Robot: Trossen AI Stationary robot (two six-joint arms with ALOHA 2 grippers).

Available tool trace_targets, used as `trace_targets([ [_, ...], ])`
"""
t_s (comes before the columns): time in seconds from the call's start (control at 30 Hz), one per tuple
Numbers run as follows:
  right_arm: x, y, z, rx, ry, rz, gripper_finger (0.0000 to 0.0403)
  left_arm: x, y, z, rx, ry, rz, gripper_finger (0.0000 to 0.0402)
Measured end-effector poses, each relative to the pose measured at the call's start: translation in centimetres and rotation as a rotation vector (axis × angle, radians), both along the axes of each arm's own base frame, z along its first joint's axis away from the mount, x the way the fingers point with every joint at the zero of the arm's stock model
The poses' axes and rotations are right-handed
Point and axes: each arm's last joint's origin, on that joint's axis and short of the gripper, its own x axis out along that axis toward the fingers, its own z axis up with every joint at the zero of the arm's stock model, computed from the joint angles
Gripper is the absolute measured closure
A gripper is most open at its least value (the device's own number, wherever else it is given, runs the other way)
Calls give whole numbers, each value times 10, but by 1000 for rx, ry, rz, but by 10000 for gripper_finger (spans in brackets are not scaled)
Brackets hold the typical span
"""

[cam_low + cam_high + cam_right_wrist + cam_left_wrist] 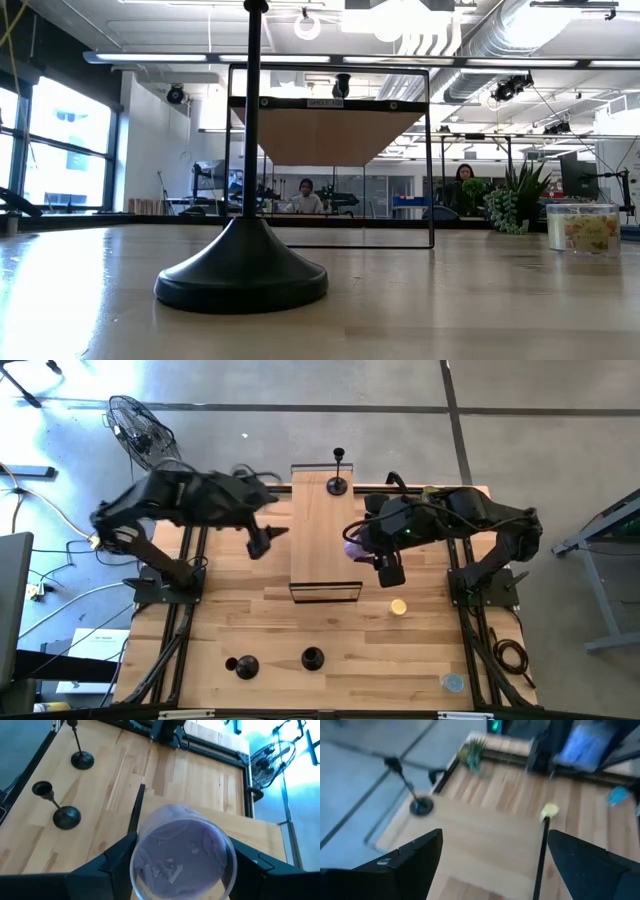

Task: Pick & Place candle stick holders
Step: Put the purple scented candle on the shelf

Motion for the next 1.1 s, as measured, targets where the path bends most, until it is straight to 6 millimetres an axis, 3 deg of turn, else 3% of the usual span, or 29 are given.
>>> trace_targets([
  [0.13,0,-1,0,4,0,22,180,-9,0,-7,19,-49,-44,46],
  [0.43,3,-12,2,45,-31,-37,180,10,-5,-87,101,-296,-232,46],
  [0.6,8,-17,8,74,-105,-45,180,13,-6,-116,211,-449,-278,46],
  [0.67,10,-20,8,65,-111,-42,180,12,-5,-125,226,-434,-270,46],
  [1.1,50,-31,-32,122,70,-25,180,17,-6,-131,191,-417,-261,46],
])
